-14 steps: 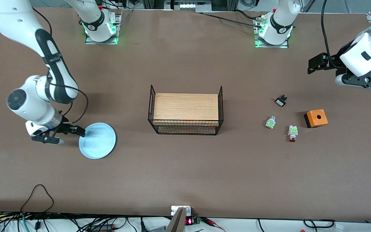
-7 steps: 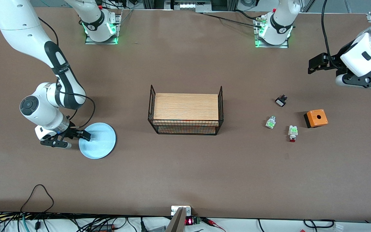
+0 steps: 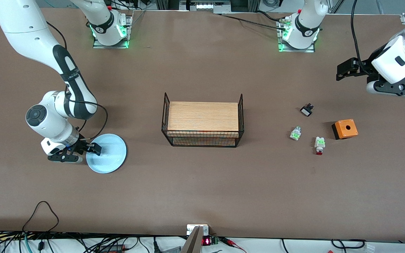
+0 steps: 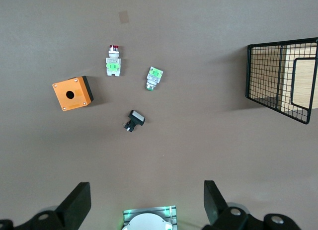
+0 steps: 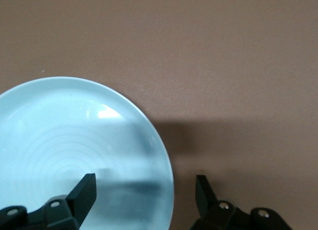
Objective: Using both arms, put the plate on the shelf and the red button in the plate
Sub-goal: 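Close the right gripper on the blue plate rim and tilt it up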
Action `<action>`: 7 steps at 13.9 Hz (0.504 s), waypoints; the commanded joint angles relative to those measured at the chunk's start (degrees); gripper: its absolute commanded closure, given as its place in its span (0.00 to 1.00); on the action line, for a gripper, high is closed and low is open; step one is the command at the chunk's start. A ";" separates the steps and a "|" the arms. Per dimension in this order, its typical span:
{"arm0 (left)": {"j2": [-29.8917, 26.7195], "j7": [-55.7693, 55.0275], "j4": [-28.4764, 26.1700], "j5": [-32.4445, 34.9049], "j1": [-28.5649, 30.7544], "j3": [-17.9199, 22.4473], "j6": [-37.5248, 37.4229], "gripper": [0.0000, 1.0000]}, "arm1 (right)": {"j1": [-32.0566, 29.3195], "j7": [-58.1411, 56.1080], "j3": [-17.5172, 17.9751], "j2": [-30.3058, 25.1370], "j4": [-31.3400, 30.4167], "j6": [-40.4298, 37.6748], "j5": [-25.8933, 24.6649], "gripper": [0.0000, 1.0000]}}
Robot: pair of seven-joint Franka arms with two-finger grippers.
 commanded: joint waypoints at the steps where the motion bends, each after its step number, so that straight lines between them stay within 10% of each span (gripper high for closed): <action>1: 0.37 -0.25 1.21 0.38 0.09 -0.14 -0.49 0.00 | -0.68 -4.40 -1.13 0.37 -0.03 1.27 -1.37 0.09; 7: 0.46 -0.25 1.21 0.21 0.00 -0.22 -0.49 0.00 | -0.33 -4.86 -1.14 1.78 0.06 2.15 -1.20 0.55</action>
